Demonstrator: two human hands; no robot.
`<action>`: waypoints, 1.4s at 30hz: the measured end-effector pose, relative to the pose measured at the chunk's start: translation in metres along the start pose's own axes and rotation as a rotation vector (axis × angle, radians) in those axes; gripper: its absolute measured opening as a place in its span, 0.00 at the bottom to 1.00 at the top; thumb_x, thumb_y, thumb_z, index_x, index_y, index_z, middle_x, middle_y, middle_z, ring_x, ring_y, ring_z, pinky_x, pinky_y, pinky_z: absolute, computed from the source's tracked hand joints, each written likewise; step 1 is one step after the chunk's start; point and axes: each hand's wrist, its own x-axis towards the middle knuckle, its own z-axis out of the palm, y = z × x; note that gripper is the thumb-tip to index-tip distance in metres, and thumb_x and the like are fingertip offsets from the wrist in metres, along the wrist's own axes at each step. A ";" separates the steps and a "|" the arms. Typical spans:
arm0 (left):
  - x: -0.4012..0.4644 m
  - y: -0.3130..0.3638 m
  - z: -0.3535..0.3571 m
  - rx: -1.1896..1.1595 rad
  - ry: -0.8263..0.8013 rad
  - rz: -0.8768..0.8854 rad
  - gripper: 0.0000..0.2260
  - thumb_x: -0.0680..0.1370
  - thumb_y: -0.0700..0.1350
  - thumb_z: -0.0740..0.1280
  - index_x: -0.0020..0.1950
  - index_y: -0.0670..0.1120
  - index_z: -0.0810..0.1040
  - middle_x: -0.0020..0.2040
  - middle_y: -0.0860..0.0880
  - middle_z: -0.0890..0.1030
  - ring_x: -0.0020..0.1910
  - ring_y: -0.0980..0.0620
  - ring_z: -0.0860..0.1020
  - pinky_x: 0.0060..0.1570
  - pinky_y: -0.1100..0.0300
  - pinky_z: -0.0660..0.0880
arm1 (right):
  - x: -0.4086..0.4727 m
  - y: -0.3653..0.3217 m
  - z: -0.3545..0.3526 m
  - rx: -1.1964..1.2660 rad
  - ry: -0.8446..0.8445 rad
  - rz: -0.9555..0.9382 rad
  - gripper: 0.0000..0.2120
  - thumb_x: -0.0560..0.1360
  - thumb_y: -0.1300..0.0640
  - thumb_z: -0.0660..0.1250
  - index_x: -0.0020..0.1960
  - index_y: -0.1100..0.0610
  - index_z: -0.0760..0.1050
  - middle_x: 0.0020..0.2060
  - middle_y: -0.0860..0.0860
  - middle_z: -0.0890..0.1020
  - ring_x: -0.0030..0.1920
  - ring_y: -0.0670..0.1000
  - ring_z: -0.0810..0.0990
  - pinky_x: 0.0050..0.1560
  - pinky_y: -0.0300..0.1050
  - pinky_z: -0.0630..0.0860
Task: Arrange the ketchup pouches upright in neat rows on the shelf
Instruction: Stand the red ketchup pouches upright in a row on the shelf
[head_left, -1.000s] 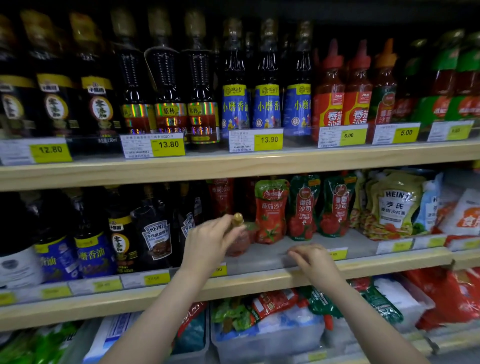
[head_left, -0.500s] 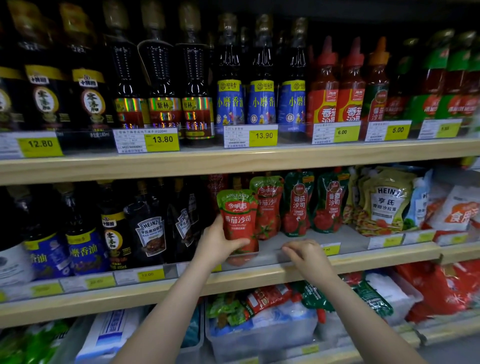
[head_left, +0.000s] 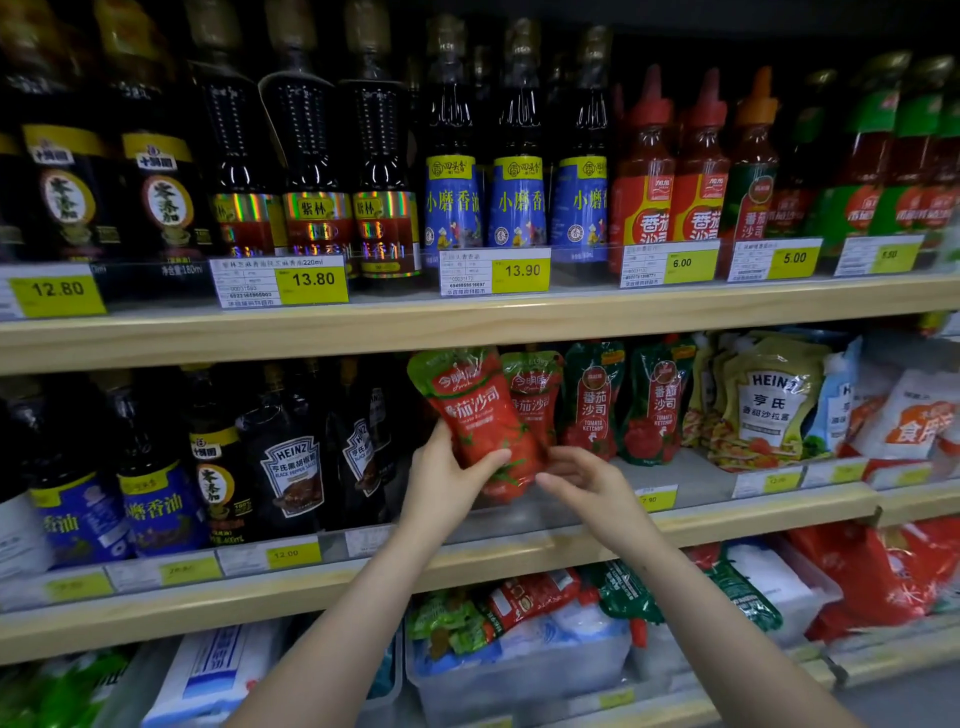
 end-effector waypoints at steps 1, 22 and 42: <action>-0.002 0.007 0.004 -0.037 0.004 -0.001 0.22 0.67 0.54 0.74 0.58 0.56 0.71 0.49 0.62 0.78 0.49 0.64 0.78 0.44 0.71 0.75 | -0.001 -0.002 0.001 0.049 0.011 0.010 0.19 0.72 0.54 0.69 0.62 0.57 0.72 0.49 0.51 0.82 0.50 0.44 0.80 0.45 0.30 0.75; -0.107 0.010 0.078 -0.537 0.003 -0.385 0.17 0.71 0.44 0.73 0.56 0.46 0.73 0.53 0.44 0.82 0.48 0.47 0.83 0.39 0.45 0.81 | -0.106 0.021 0.010 0.485 0.451 0.139 0.05 0.74 0.63 0.67 0.41 0.64 0.78 0.35 0.55 0.82 0.39 0.50 0.79 0.42 0.43 0.77; -0.105 -0.003 0.042 -0.664 -0.109 -0.519 0.19 0.68 0.56 0.71 0.55 0.50 0.75 0.50 0.48 0.84 0.46 0.49 0.83 0.38 0.51 0.81 | -0.106 0.010 0.037 0.637 0.285 0.208 0.05 0.70 0.64 0.69 0.46 0.62 0.77 0.40 0.57 0.80 0.39 0.51 0.78 0.41 0.40 0.77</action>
